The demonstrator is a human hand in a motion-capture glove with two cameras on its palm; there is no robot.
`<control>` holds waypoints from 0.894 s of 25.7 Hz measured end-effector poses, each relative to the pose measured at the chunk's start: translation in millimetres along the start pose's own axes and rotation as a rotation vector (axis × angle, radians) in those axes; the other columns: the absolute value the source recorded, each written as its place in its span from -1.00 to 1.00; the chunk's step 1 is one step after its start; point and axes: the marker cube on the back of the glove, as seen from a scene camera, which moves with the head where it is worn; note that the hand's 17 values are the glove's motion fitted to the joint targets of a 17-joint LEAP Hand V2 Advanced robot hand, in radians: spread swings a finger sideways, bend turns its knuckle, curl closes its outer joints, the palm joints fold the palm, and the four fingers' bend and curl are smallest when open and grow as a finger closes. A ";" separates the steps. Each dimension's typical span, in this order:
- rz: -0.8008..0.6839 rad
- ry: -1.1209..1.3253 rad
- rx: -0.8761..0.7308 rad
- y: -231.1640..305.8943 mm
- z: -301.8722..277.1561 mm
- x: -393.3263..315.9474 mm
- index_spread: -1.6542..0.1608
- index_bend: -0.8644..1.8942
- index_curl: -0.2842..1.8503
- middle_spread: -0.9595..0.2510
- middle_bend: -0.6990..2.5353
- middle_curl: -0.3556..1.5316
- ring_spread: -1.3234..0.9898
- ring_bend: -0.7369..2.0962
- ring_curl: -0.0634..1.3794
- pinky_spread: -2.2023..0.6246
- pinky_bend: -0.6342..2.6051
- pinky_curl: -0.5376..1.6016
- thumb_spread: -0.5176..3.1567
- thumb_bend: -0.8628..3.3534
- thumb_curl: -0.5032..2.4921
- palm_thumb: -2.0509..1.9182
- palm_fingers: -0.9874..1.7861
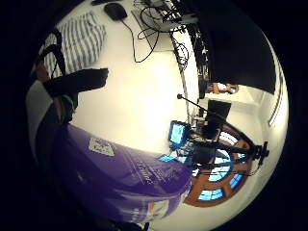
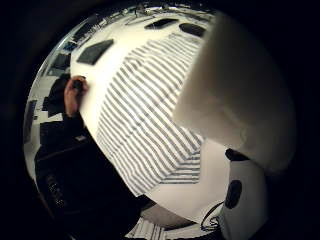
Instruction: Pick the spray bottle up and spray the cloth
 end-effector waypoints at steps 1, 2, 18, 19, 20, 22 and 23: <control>-0.017 0.028 -0.016 -0.9 4.5 -5.0 0.49 -0.26 -0.36 0.24 -0.28 -0.05 -0.05 -0.04 -0.24 0.37 -0.32 -0.10 -0.59 -0.60 -0.21 0.61 0.58; -0.031 0.048 -0.029 -1.7 8.7 -9.8 0.49 -0.26 -0.36 0.24 -0.28 -0.05 -0.05 -0.04 -0.24 0.37 -0.32 -0.10 -0.59 -0.60 -0.21 0.61 0.58; -0.021 -0.067 0.115 -15.7 -31.0 -17.8 0.49 -0.27 -0.33 0.24 -0.28 -0.04 -0.05 -0.04 -0.23 0.37 -0.32 -0.10 -0.59 -0.60 -0.19 0.61 0.58; -0.021 -0.103 0.154 -18.4 -42.4 -17.4 0.49 -0.27 -0.33 0.24 -0.28 -0.04 -0.05 -0.05 -0.23 0.37 -0.32 -0.10 -0.59 -0.60 -0.19 0.61 0.58; -0.022 -0.138 0.193 -21.5 -53.5 -16.9 0.49 -0.27 -0.33 0.23 -0.28 -0.04 -0.05 -0.05 -0.23 0.37 -0.32 -0.10 -0.59 -0.60 -0.19 0.61 0.58; -0.023 -0.210 0.273 -29.1 -74.6 -15.9 0.49 -0.27 -0.33 0.23 -0.29 -0.04 -0.05 -0.05 -0.23 0.37 -0.32 -0.10 -0.59 -0.60 -0.18 0.61 0.58; -0.026 -0.252 0.314 -33.8 -84.6 -15.9 0.49 -0.27 -0.33 0.23 -0.29 -0.04 -0.05 -0.05 -0.23 0.37 -0.32 -0.10 -0.59 -0.60 -0.18 0.61 0.58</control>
